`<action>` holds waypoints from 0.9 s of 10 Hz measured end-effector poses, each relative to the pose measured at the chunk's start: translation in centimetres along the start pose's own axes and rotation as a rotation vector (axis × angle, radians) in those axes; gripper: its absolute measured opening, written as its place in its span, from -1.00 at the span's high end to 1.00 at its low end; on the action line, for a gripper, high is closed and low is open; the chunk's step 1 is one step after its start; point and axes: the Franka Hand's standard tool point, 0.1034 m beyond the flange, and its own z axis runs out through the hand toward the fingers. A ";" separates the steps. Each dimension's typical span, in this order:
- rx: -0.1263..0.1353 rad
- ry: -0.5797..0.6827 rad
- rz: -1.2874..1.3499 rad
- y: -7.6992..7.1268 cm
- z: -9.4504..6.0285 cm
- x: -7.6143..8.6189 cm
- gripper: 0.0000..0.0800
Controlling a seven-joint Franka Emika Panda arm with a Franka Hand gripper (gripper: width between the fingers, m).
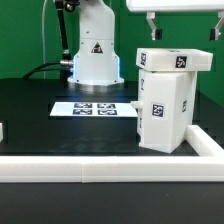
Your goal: Assemble cabinet
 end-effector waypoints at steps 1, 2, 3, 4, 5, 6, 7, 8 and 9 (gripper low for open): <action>-0.001 0.003 -0.062 0.0 0.0 0.0 -0.99; -0.017 0.043 -0.278 -0.1 0.0 0.3 -0.99; -0.018 0.051 -0.409 -0.1 0.2 0.1 -0.99; -0.020 0.041 -0.576 0.0 0.2 0.0 -0.99; -0.019 0.023 -0.726 0.1 0.3 -0.2 -0.99; -0.007 0.005 -0.817 0.2 0.2 -0.3 -0.99; -0.010 0.008 -0.863 0.2 0.2 -0.3 -0.99; -0.011 0.008 -0.930 0.2 0.2 -0.3 -0.99; -0.011 0.007 -1.006 0.3 0.2 -0.2 -0.99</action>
Offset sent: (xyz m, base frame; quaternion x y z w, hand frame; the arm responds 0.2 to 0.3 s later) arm -0.0027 0.0054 -0.0025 0.0211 -0.0185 -0.3133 0.9492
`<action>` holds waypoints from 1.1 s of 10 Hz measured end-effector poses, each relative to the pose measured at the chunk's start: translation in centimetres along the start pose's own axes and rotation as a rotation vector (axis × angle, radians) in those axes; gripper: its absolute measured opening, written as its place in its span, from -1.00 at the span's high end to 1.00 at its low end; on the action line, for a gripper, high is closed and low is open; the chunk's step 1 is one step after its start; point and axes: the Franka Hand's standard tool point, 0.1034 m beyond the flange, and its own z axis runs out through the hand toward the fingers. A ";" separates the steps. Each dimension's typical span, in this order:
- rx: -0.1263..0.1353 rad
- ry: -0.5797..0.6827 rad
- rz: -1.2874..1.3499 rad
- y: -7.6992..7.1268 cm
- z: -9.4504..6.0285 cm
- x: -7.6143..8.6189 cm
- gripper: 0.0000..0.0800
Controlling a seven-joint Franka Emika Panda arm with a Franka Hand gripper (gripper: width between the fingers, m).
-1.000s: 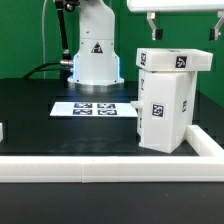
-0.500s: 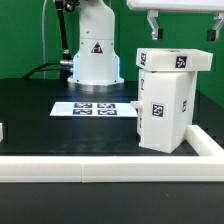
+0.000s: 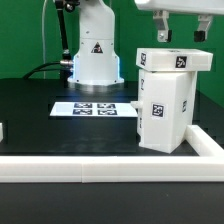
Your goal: Assemble cabinet
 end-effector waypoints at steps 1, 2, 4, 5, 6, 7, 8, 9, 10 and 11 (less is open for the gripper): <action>0.000 0.000 -0.064 0.0 0.0 0.0 -0.99; -0.001 0.000 -0.123 0.0 0.0 0.0 -0.99; 0.002 -0.003 -0.387 -0.1 0.0 -0.1 -0.99; 0.012 -0.014 -0.513 -0.2 0.3 -0.3 -0.99; 0.032 -0.034 -0.651 -0.5 0.6 -0.6 -0.99; 0.028 -0.038 -0.729 -0.5 0.6 -0.7 -0.99; 0.031 -0.041 -0.778 -0.6 0.7 -0.9 -0.99; 0.038 -0.045 -0.853 -0.8 1.0 -1.3 -0.99; 0.039 -0.044 -0.884 -0.7 1.0 -1.3 -0.99; 0.039 -0.042 -0.966 -0.7 1.3 -1.5 -0.99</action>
Offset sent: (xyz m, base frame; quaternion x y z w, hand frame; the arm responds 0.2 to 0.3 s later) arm -0.0070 0.0099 -0.0022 0.0375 -0.0040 -0.2810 0.9590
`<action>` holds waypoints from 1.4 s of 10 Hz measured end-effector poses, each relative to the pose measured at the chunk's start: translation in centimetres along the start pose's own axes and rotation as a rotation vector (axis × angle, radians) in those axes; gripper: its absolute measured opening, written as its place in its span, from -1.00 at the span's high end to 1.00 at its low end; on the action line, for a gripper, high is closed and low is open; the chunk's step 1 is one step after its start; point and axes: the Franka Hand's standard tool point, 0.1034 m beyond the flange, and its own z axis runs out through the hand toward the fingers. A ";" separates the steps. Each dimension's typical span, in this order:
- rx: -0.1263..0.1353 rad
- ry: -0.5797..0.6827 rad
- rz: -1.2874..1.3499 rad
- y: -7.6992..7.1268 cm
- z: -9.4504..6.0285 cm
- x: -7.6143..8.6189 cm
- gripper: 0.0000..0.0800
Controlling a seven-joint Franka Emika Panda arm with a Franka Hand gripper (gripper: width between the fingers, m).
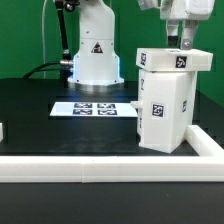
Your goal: Assemble cabinet
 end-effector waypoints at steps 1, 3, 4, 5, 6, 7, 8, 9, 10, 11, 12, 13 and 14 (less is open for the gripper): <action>0.001 -0.001 -0.045 -0.1 0.3 -0.2 -0.99; 0.006 -0.004 -0.042 -0.2 0.8 -0.4 -0.99; 0.012 -0.006 -0.042 -0.3 1.1 -0.4 -0.68; 0.014 -0.007 -0.041 -0.3 1.2 -0.5 -0.68; 0.014 -0.007 -0.041 -0.3 1.2 -0.5 -0.37; 0.015 -0.007 -0.040 -0.3 1.2 -0.5 -0.38; 0.014 -0.007 -0.018 -0.3 1.2 -0.6 -0.38; 0.014 -0.007 0.006 -0.3 1.2 -0.6 -0.38; 0.014 -0.007 0.006 -0.3 1.2 -0.6 -0.38; 0.014 -0.007 0.020 -0.3 1.2 -0.6 -0.38; 0.014 -0.008 0.118 -0.3 1.2 -0.6 -0.38; 0.014 -0.009 0.199 -0.3 1.2 -0.6 -0.38; 0.014 -0.009 0.240 -0.3 1.2 -0.6 -0.39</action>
Offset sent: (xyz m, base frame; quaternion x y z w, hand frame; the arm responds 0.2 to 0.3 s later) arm 0.0048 0.0033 -0.0088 -0.0093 0.0069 0.0153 0.9998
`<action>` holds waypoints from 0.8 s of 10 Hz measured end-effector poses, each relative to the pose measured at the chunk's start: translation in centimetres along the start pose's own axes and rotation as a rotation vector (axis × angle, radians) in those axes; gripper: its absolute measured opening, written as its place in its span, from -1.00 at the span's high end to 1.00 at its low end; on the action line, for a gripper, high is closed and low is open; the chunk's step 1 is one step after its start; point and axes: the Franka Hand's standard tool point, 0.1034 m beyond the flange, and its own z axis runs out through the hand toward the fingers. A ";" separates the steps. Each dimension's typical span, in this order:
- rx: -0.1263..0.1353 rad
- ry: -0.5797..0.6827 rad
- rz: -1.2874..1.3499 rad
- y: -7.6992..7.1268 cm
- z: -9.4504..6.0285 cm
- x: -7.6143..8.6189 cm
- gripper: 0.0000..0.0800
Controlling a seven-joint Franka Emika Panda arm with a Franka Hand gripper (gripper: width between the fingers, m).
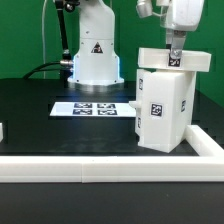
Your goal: Assemble cabinet
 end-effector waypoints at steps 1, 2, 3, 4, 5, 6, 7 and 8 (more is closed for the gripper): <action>0.000 0.000 0.096 0.0 0.0 0.0 -0.39; 0.000 0.000 0.181 0.0 0.0 0.0 -0.39; 0.000 0.000 0.255 0.0 0.0 0.0 -0.39; 0.001 0.001 0.318 0.0 0.0 -0.1 -0.39; 0.003 0.002 0.360 0.1 0.1 -0.3 -0.39; 0.004 0.005 0.430 0.1 0.1 -0.4 -0.39; 0.003 0.010 0.495 0.2 0.1 -0.5 -0.39; -0.003 0.015 0.575 0.2 0.1 -0.5 -0.39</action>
Offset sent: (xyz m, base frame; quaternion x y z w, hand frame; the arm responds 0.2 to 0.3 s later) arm 0.0000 0.0000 0.0000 0.0000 0.0000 0.1938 0.9810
